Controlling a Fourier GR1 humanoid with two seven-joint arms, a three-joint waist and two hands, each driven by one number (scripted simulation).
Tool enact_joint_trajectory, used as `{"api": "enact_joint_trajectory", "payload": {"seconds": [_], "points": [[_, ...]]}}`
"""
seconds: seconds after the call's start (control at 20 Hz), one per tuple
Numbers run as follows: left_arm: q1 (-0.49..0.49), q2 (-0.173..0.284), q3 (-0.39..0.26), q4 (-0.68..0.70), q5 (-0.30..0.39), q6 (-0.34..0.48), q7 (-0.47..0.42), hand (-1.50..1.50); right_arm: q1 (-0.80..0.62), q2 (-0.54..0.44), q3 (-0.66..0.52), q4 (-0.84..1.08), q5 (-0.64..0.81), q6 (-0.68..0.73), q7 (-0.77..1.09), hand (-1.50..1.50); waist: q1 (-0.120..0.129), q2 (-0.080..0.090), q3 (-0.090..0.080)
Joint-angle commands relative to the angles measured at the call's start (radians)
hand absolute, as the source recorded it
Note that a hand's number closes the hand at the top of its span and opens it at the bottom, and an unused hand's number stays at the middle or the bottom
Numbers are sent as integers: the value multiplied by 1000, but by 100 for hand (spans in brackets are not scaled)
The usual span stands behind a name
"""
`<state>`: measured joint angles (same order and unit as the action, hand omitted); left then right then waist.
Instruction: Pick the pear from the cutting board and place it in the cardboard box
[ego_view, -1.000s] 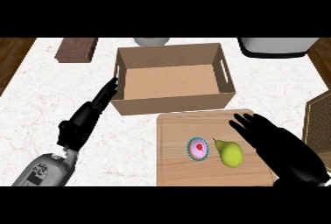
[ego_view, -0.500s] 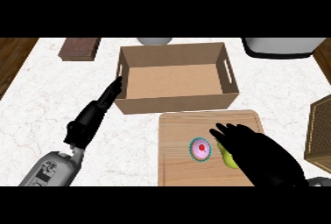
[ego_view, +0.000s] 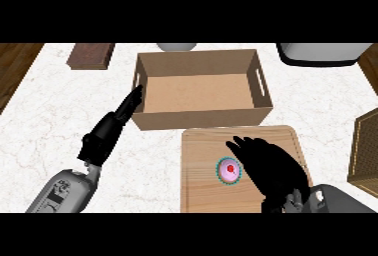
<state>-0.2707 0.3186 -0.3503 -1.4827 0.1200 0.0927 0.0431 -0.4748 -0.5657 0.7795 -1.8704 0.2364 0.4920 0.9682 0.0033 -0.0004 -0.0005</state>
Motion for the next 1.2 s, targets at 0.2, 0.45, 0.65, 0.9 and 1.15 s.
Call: {"api": "enact_joint_trajectory", "payload": {"seconds": [0.2, 0.45, 0.65, 0.9, 1.15], "points": [[5, -2, 45, -43, -19, -26, 59, 0, 65, 56, 13, 143, 134, 35, 0, -150, -1, 0, 1], [59, -44, 59, -28, -45, -75, 1, 0, 98, 78, -69, 158, 231, 59, -127, -150, -1, 0, 1], [-4, -58, 91, -56, -67, -81, 90, 0, 177, 108, -42, 83, 308, 78, -94, -150, -6, -1, 1], [10, -103, 104, -17, -122, -100, 65, 0, 170, 187, -109, 145, 356, 157, -121, -150, -4, 0, 0], [62, -106, 122, -74, -133, -124, 67, 0, 169, 200, -139, 259, 404, 186, -219, -150, -1, 0, 0]]}}
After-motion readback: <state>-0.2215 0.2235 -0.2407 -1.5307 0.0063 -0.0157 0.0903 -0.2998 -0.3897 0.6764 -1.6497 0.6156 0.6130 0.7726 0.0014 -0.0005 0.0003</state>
